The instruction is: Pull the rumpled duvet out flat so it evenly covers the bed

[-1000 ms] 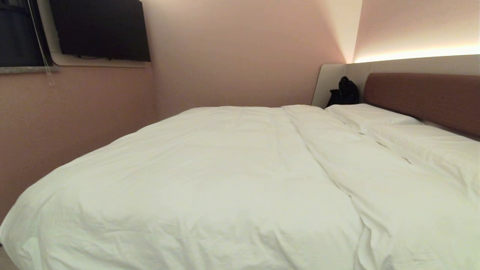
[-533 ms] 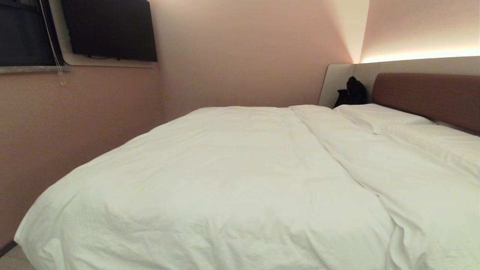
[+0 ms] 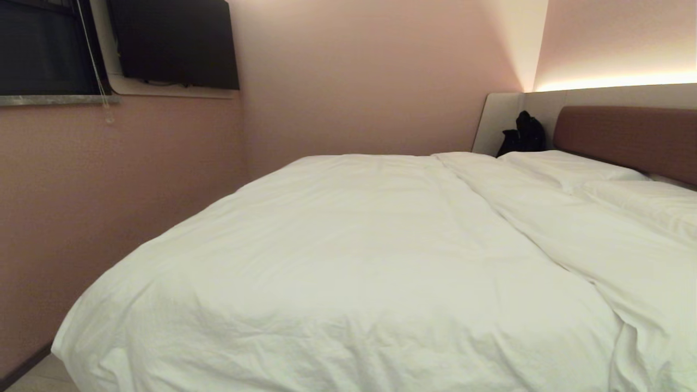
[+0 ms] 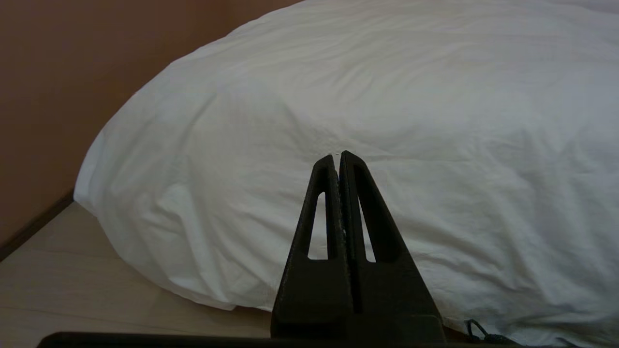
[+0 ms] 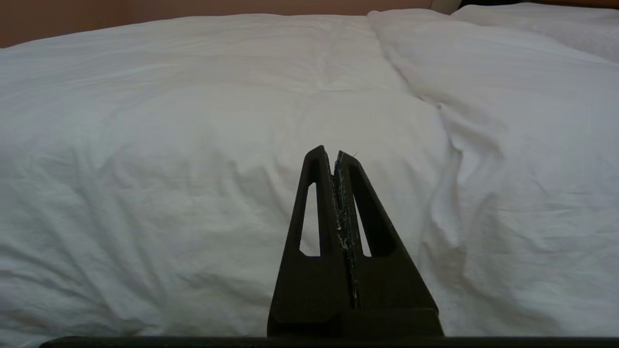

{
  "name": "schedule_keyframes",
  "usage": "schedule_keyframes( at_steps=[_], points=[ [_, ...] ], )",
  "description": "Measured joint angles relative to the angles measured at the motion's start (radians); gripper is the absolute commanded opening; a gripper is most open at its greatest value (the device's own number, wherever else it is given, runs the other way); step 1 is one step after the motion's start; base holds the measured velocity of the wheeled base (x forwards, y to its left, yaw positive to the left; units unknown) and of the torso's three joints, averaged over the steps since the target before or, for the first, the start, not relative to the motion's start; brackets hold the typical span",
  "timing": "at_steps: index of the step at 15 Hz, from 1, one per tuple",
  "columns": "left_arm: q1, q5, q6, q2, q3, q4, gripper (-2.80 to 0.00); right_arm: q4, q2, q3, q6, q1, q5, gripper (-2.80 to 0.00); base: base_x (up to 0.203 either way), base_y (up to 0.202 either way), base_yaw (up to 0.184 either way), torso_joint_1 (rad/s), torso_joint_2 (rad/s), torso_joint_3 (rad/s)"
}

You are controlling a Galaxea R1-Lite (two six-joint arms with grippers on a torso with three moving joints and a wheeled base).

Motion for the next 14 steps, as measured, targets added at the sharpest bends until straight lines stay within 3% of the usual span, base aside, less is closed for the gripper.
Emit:
schedule_keyframes(
  at_steps=[14],
  points=[
    [0.000,0.001,0.000,0.000,0.000,-0.001,-2.80,0.000,0.000,0.000,0.000,0.000,0.000,-2.80,0.000,0.193,0.000,0.003,0.00,0.003]
  ],
)
